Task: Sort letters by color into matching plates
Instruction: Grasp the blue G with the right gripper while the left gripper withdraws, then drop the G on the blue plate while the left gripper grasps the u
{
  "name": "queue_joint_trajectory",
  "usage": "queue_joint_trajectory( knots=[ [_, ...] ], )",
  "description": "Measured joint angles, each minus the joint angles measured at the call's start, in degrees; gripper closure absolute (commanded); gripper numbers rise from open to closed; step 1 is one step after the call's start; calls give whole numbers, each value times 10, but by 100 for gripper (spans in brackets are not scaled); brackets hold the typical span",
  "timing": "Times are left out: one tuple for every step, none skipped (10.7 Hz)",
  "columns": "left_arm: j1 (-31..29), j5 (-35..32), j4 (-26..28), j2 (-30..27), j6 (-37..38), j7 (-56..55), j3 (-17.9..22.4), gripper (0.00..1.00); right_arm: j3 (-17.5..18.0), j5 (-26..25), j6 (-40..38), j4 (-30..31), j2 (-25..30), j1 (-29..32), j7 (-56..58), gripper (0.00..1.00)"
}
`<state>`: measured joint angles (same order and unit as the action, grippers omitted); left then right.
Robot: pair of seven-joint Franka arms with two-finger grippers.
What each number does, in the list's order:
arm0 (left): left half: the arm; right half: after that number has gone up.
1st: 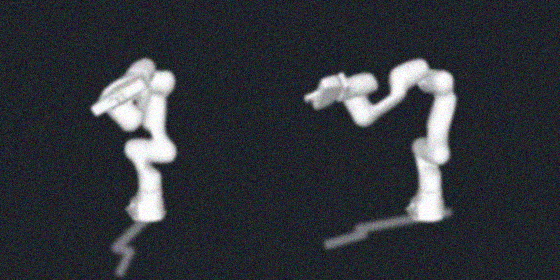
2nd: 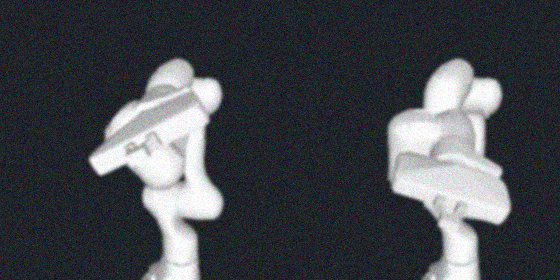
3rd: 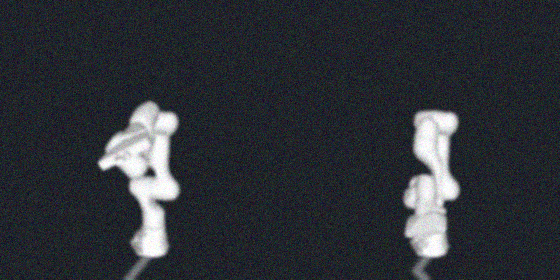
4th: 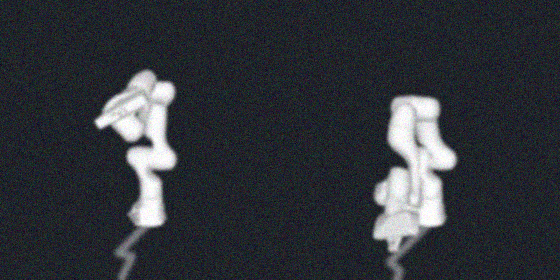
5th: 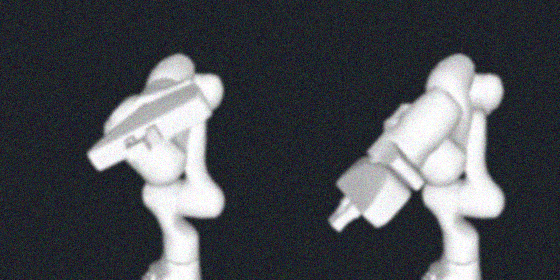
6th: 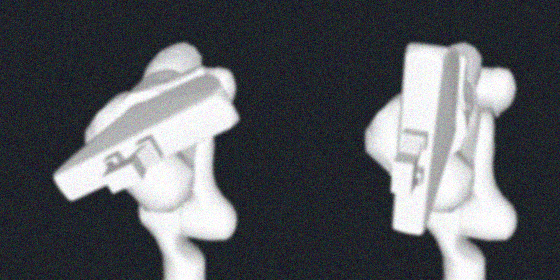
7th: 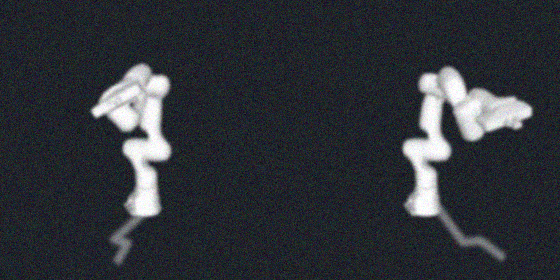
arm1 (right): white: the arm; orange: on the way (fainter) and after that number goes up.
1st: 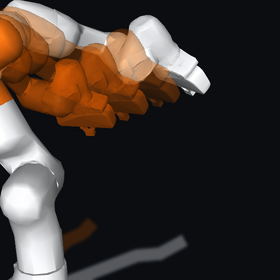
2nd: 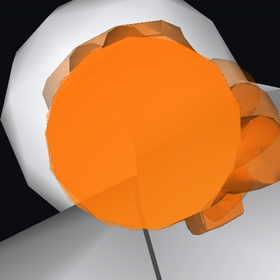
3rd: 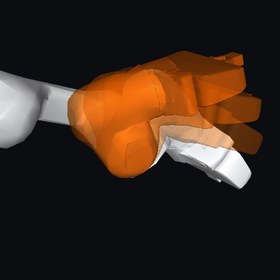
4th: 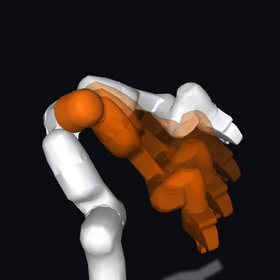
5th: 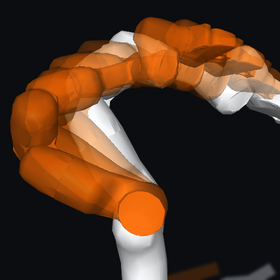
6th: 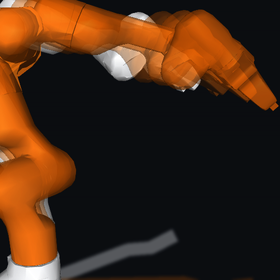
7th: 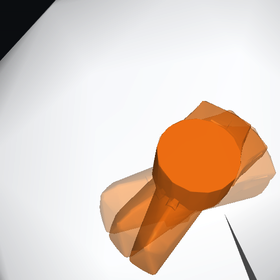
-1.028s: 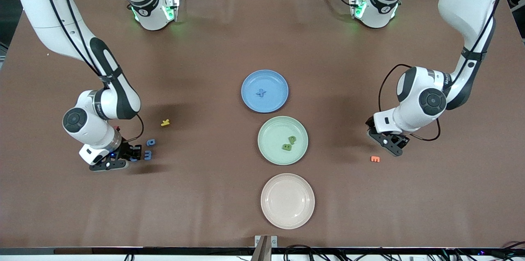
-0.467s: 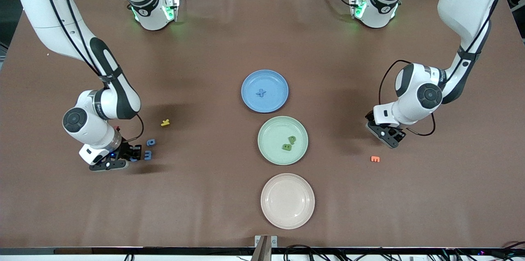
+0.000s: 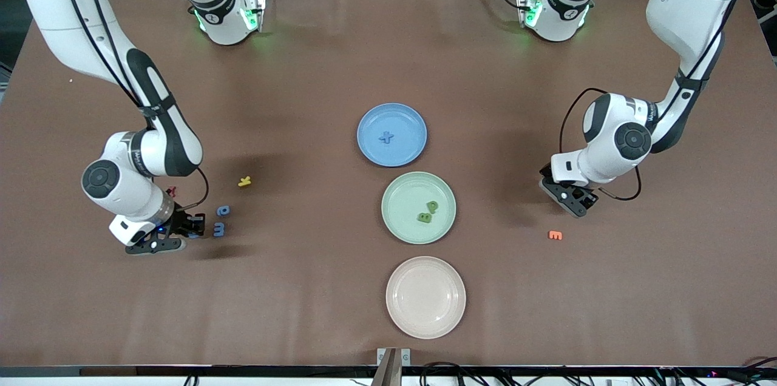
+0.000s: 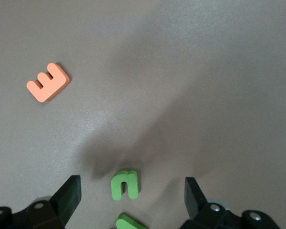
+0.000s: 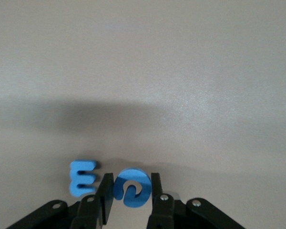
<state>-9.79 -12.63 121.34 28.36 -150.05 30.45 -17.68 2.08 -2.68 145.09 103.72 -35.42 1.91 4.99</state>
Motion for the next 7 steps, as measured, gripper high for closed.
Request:
queue_joint_trajectory(
  knots=[
    [-3, -2, 0, 3, -5, 0, 0, 10, 1, 0, -23, -3, 14, -5, 0, 71],
    [-6, -3, 0, 5, -7, 1, 0, 11, 1, 1, -40, -4, 27, -16, -11, 72],
    [-9, -3, 0, 7, -13, 1, 1, 18, 2, 1, -51, -5, 35, -33, -36, 71],
    [-15, -6, 0, 12, -20, 3, 1, 26, 3, 1, -62, -5, 40, -54, -68, 71],
    [-21, -9, 0, 17, -26, 9, 1, 34, 4, 1, -74, -6, 45, -77, -100, 71],
    [-24, -10, 0, 20, -30, 13, 1, 45, 5, 2, -86, -6, 49, -104, -133, 70],
    [-25, -10, 0, 21, -31, 14, 1, 59, 6, 2, -95, -6, 52, -134, -163, 70]
  ],
)
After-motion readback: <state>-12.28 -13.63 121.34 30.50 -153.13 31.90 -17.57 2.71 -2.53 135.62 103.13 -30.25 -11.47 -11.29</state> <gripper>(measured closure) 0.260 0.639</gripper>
